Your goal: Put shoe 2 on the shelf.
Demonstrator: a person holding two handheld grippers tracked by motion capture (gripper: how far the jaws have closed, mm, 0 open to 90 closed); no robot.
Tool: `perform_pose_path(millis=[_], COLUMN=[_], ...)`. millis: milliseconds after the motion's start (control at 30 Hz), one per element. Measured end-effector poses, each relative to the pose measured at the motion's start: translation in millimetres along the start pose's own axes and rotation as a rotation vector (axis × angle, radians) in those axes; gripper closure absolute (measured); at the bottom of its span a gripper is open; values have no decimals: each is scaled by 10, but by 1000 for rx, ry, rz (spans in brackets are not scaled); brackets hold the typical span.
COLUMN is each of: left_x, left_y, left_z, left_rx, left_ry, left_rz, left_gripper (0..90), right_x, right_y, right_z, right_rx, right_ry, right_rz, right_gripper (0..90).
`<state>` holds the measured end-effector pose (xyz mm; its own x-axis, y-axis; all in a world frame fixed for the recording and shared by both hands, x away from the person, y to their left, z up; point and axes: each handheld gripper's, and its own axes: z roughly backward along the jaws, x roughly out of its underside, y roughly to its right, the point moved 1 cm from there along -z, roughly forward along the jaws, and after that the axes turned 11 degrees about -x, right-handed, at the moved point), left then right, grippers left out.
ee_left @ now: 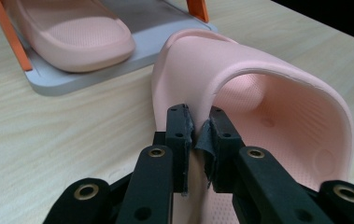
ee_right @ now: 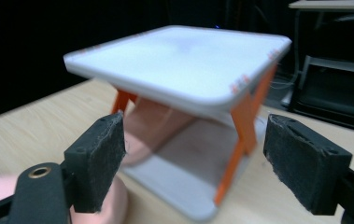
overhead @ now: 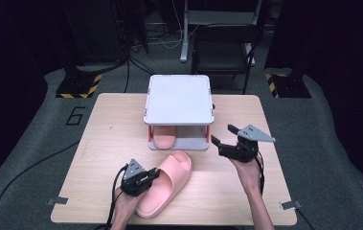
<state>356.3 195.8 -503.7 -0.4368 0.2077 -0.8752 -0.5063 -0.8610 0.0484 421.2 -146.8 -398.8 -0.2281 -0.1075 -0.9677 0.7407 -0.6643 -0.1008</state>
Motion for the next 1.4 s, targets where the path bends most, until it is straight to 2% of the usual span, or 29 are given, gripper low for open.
perform_pose_path(millis=[33, 67, 133, 267, 467, 533, 567, 633, 700, 733, 833, 900, 1100, 1300, 1333, 1400], left_x=[-23, -42, -78, -140, -244, -275, -288, -314, -344, -361, -422, -469, -606, -725, -739, -747], left_y=[15, 7, 31, 61, 109, 117, 126, 139, 156, 166, 201, 220, 306, 364, 361, 349], left_z=[-10, -23, -47, -107, -246, -299, -332, -391, -451, -481, -572, -625, -805, -1017, -1065, -1136], left_rx=[-5, -15, -27, -56, -94, -103, -110, -119, -124, -125, -136, -157, -220, -325, -334, -344], left_ry=[0, 8, 13, 26, 34, 36, 36, 29, 29, 28, 38, 43, 36, 17, 12, 0], left_rz=[12, -7, 26, 70, 91, 103, 121, 129, 133, 138, 167, 173, 205, 263, 281, 292], left_gripper=[809, 809, 808, 808, 807, 807, 807, 807, 806, 806, 806, 806, 807, 815, 816, 816], right_x=[-63, -124, -214, -362, -466, -477, -474, -453, -415, -402, -409, -406, -378, -379, -382, -383], right_y=[29, 63, 130, 235, 216, 227, 247, 278, 307, 318, 326, 340, 388, 378, 378, 376], right_z=[-73, -145, -275, -570, -879, -952, -984, -1031, -1077, -1093, -1110, -1126, -1166, -1158, -1159, -1163], right_rx=[-7, -23, -55, -70, -72, -71, -80, -78, -79, -70, -64, -51, -34, -27, -26, -23], right_ry=[-7, -19, -18, -62, -131, -150, -148, -155, -191, -175, -182, -191, -161, -166, -169, -167], right_rz=[-8, -13, -22, -26, 50, 40, 29, 9, 1, 18, 25, 43, 23, 16, 21, 22], right_gripper=[203, 202, 202, 204, 235, 239, 241, 241, 237, 245, 238, 213, 166, 166, 166, 166])
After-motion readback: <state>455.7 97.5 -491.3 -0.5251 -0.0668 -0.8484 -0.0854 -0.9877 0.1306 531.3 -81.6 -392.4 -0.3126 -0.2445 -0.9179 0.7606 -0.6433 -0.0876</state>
